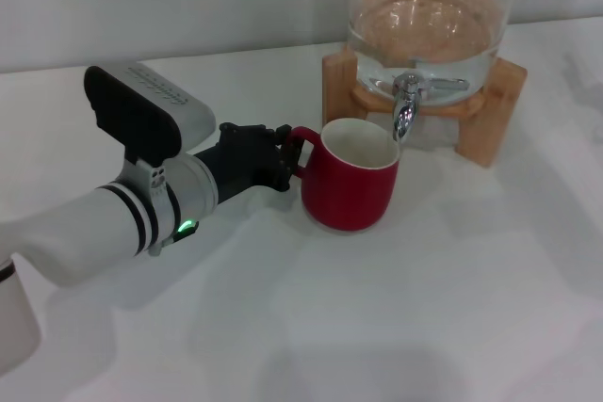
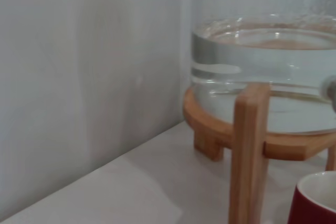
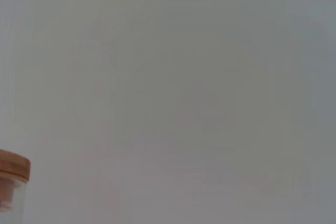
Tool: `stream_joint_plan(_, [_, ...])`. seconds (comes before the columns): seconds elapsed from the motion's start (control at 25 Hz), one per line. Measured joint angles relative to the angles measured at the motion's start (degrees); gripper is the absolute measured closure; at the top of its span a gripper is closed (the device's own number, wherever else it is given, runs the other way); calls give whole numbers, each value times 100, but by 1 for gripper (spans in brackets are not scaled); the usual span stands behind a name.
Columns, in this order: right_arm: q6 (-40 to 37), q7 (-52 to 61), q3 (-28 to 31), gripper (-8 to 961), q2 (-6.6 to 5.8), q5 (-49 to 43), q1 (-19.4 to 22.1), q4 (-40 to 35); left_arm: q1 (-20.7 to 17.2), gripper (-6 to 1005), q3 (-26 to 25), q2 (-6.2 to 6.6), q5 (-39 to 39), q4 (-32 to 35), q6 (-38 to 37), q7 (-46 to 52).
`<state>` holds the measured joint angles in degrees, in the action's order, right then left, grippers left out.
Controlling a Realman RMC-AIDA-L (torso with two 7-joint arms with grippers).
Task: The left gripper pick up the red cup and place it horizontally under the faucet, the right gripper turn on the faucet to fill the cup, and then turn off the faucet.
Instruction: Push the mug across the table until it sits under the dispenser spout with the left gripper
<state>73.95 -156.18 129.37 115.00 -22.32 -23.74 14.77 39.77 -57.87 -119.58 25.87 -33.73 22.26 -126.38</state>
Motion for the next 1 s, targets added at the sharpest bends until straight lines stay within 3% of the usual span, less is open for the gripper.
stream_joint_plan(0.56, [27, 1, -79, 332, 13, 0, -16, -3, -42, 839, 67, -18, 150, -133, -9, -46])
stream_joint_plan(1.0, [90, 25, -139, 332, 14, 0, -16, -36, -524, 838, -244, -63, 0, -593, 41, -793])
